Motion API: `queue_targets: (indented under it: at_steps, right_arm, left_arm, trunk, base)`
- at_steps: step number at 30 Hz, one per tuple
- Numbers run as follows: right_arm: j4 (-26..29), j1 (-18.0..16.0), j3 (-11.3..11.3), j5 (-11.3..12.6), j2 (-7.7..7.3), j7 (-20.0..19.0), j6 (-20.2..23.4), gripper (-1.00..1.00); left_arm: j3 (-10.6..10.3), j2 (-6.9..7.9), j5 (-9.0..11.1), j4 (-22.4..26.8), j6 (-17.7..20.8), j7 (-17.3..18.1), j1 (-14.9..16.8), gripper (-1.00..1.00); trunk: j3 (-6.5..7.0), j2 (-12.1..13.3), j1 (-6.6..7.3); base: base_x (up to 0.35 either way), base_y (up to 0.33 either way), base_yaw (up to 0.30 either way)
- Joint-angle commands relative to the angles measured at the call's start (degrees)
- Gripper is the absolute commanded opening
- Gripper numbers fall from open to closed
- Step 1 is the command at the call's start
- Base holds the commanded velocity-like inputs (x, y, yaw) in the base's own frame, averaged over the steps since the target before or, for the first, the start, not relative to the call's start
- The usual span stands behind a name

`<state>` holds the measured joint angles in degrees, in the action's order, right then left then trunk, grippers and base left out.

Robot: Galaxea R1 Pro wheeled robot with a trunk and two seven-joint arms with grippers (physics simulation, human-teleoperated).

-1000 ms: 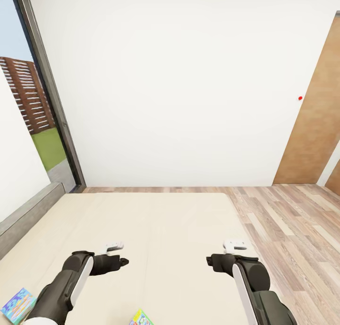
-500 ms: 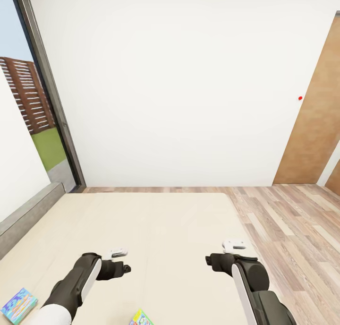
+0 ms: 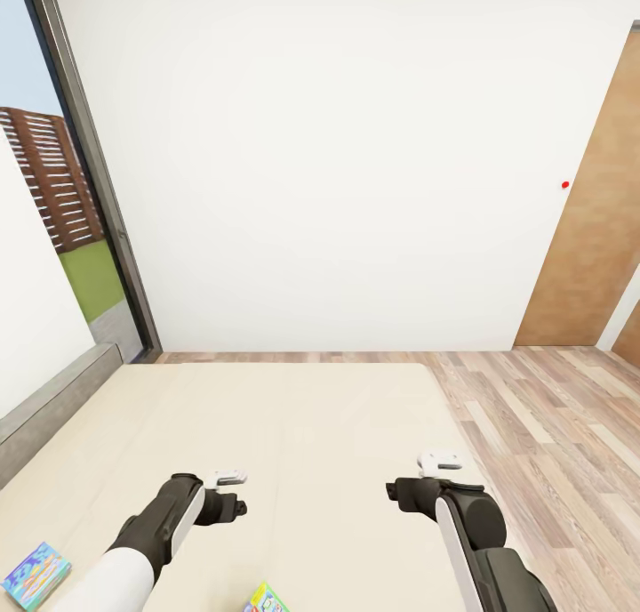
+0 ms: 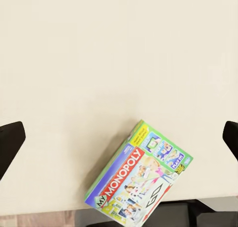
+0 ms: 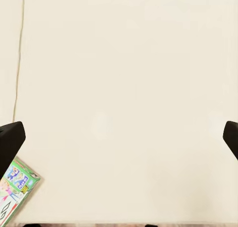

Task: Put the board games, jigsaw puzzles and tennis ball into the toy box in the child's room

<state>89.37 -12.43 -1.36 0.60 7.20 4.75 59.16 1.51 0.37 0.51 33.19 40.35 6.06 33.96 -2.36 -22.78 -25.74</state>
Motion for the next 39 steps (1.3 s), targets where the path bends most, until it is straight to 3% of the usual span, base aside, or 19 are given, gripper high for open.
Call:
queue_targets:
  at_steps: [1,14,22,39]
  right_arm:
    - [0.06,-0.06,-0.08,0.10,0.01,0.35,0.26,1.00]
    - [0.19,-0.05,-0.22,0.10,0.01,0.35,0.26,1.00]
    - [0.15,-0.05,-0.19,0.10,0.01,0.35,0.33,1.00]
    - [-0.04,-0.13,-0.05,0.27,0.01,0.35,0.34,1.00]
  left_arm:
    - [0.14,0.01,0.03,0.07,0.36,0.25,0.04,1.00]
    - [0.02,0.26,-0.44,-0.51,0.82,0.03,0.06,1.00]
    - [0.02,0.25,-2.04,-2.04,0.51,0.04,0.06,1.00]
    - [-0.30,-0.01,-2.09,-2.12,0.34,0.17,0.06,1.00]
  trunk:
    - [-0.14,-0.14,-0.04]
    - [-0.23,-0.14,-0.04]
    - [-0.87,-0.14,-0.04]
    - [-2.46,-0.14,-0.04]
  base:
    - [0.000,0.000,0.000]
    - [0.000,0.000,0.000]
    - [0.000,0.000,0.000]
    - [0.000,0.000,0.000]
